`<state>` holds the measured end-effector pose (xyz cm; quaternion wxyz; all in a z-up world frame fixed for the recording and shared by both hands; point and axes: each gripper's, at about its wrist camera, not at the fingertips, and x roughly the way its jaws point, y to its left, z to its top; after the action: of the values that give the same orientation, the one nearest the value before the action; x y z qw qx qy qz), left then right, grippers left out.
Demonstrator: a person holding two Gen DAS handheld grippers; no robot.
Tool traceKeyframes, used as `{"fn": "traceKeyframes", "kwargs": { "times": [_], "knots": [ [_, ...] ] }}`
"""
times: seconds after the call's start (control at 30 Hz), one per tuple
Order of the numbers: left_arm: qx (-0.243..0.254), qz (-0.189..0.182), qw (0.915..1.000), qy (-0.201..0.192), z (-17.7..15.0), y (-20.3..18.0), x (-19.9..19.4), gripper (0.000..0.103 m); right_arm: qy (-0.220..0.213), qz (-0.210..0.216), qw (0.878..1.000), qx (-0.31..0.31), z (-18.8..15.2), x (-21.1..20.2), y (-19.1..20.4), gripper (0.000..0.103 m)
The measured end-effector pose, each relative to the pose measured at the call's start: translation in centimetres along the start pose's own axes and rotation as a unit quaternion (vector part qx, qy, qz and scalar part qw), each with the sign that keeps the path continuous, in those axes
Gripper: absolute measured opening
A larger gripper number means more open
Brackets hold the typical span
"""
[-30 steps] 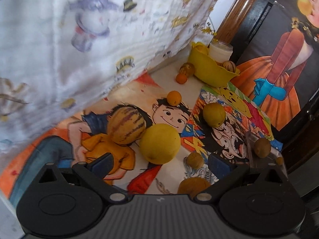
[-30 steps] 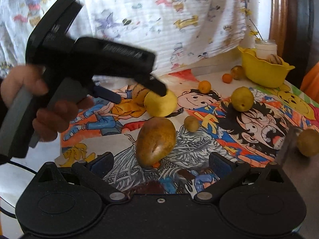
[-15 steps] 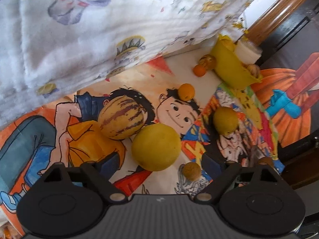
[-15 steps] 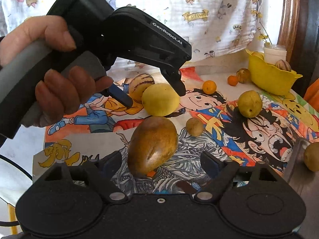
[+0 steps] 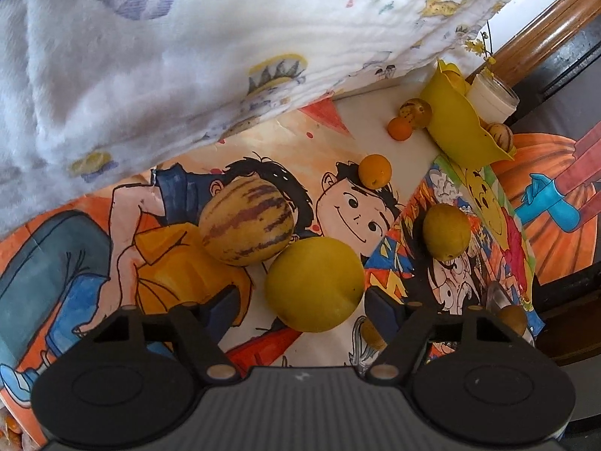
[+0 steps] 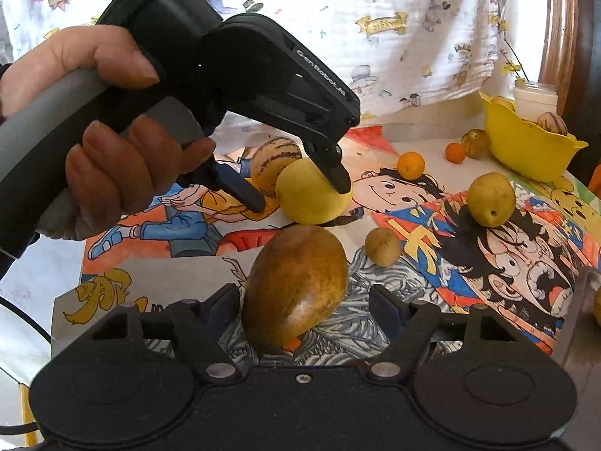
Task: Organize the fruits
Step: 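Grasp the round yellow fruit with the left tool while the right tool grasps the brown pear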
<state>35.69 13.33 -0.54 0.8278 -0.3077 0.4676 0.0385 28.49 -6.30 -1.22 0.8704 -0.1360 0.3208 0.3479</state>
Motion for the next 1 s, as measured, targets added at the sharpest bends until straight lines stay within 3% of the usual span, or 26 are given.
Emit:
{"fn": "traceKeyframes", "kwargs": {
  "times": [0.17,0.23,0.43,1.0],
  "knots": [
    [-0.004,-0.007,1.0000,0.001,0.2,0.0,0.1,0.071,-0.006,0.003,1.000,-0.004,0.4,0.5,-0.1,0.075],
    [-0.011,-0.025,0.9996,0.011,0.2,0.2,0.3,0.060,-0.007,0.004,1.000,-0.006,0.4,0.7,-0.2,0.071],
    [-0.006,-0.031,0.9995,0.009,0.0,-0.1,0.5,0.059,-0.012,0.016,1.000,-0.005,0.4,0.8,-0.2,0.060],
    [0.042,-0.045,0.9978,-0.024,-0.9,0.0,0.0,0.058,-0.008,0.027,0.999,0.043,0.1,0.1,-1.0,0.058]
  ]
}}
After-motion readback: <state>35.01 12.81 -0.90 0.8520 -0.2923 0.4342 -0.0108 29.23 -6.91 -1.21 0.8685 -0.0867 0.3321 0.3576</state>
